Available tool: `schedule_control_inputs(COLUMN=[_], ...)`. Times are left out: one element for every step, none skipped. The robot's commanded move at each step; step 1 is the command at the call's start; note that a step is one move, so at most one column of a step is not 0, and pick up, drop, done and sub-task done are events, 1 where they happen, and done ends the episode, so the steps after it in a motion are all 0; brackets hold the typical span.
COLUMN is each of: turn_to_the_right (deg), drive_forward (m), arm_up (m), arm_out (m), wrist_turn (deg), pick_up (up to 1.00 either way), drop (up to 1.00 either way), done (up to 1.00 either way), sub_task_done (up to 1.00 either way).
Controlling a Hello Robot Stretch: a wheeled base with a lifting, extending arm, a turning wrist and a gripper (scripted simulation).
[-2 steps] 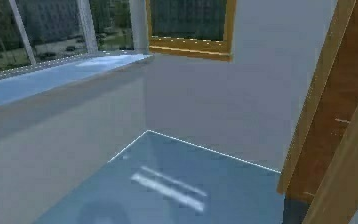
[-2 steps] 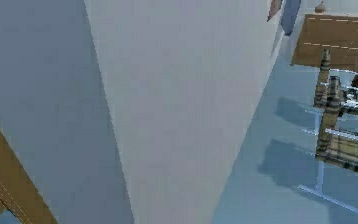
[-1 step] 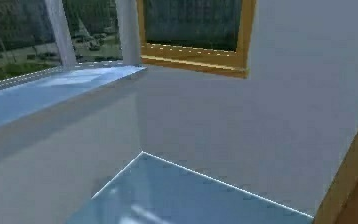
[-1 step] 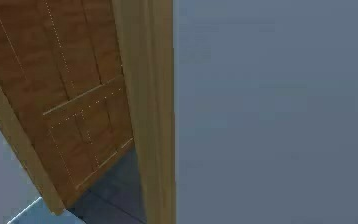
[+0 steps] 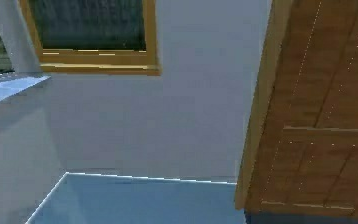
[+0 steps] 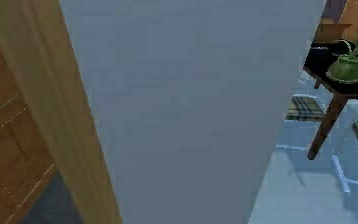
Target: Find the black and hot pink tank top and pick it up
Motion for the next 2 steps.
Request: schedule_control_inputs(turn_to_the_right=[0.0,45.0], drive_forward=[0.35,0.0], arm_up=[0.0,0.0], arm_out=[0.0,0.0], wrist_turn=[0.0,0.0], pick_up=[0.0,0.0], drop=[0.0,0.0], done=[0.0,0.0], sub_task_done=[0.0,0.0])
